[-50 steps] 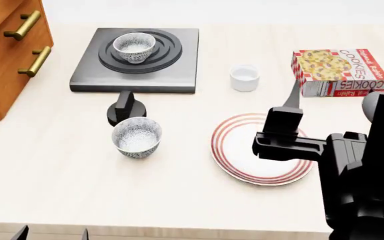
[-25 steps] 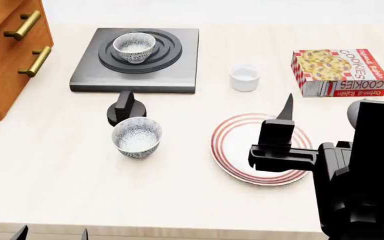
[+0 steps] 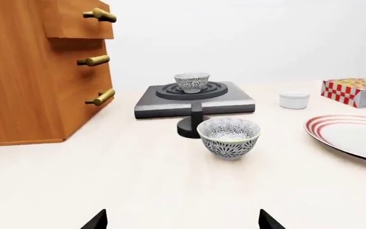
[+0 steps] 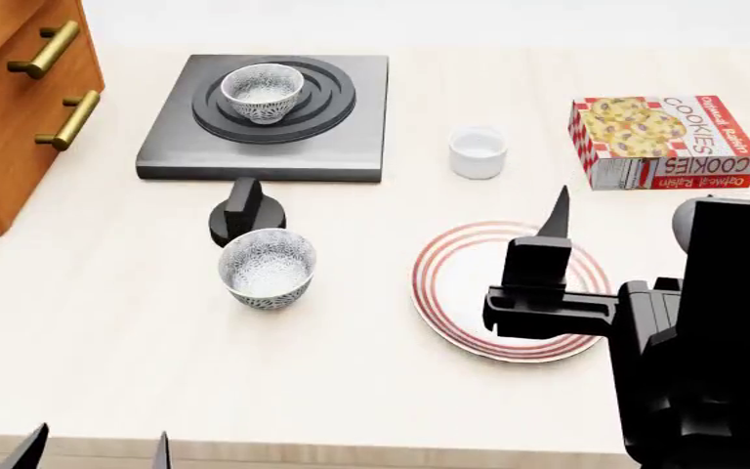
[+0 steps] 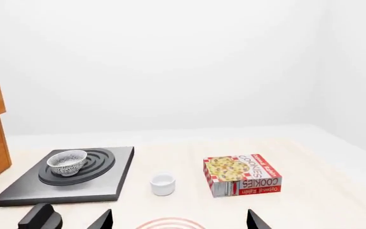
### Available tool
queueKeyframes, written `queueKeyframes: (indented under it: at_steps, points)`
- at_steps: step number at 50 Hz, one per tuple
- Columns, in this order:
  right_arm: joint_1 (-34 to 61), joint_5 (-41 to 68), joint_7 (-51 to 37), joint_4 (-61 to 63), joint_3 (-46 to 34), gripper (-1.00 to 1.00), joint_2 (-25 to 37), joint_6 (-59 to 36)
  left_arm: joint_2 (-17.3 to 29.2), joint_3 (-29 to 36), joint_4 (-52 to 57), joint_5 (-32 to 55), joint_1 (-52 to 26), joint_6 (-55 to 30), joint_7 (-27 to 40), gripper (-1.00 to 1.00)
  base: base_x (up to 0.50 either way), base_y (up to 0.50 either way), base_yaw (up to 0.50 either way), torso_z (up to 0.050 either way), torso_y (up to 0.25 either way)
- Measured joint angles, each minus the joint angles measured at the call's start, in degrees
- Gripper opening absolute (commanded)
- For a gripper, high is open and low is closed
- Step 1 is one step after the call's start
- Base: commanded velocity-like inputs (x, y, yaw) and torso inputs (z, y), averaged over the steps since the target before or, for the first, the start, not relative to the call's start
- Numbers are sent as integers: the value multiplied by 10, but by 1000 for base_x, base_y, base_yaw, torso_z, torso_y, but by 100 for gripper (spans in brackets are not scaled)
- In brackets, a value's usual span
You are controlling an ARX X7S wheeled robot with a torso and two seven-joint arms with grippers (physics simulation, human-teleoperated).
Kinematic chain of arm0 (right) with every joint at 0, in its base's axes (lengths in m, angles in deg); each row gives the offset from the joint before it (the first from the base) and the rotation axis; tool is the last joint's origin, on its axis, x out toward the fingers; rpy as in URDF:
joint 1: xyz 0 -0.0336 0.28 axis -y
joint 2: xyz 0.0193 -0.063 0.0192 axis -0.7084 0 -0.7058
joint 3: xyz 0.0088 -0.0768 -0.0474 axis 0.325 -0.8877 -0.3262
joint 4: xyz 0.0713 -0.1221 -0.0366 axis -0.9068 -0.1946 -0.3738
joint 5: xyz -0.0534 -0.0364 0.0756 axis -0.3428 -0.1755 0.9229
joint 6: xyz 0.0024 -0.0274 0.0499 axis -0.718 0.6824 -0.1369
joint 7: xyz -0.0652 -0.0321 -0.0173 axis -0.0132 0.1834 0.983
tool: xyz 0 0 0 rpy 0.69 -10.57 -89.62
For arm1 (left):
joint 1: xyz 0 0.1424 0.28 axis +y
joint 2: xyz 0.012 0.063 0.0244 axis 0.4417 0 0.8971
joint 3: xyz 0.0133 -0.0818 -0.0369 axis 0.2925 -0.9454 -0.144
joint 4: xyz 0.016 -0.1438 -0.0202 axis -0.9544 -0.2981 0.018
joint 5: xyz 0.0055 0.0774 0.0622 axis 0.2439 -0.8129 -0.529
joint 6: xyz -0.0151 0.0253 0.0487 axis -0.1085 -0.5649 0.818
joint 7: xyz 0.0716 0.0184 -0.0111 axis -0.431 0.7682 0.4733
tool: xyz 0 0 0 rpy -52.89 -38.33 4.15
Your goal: Pick the akita bowl on the stove and place it on the plate.
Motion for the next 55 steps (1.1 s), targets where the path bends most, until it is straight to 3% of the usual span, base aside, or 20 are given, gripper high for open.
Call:
queueKeyframes:
  at_steps: [10,27,42,55]
  points:
    - [-2,3,-2,-3,0,100,1,5,14,-5,86,13,-58,-123,8,100,0,0,0,0,0]
    - [-2,10,-7,-3,2,100,2,4,2,-26,106,72,-276,-394,18,100,0,0,0,0,0]
    - [-2,16,-11,-1,2,100,4,4,-9,-14,49,84,-378,-463,19,100,0,0,0,0,0]
    - [-1,22,-14,0,4,100,3,3,-5,-5,32,89,-408,-483,18,100,0,-15,0,0,0]
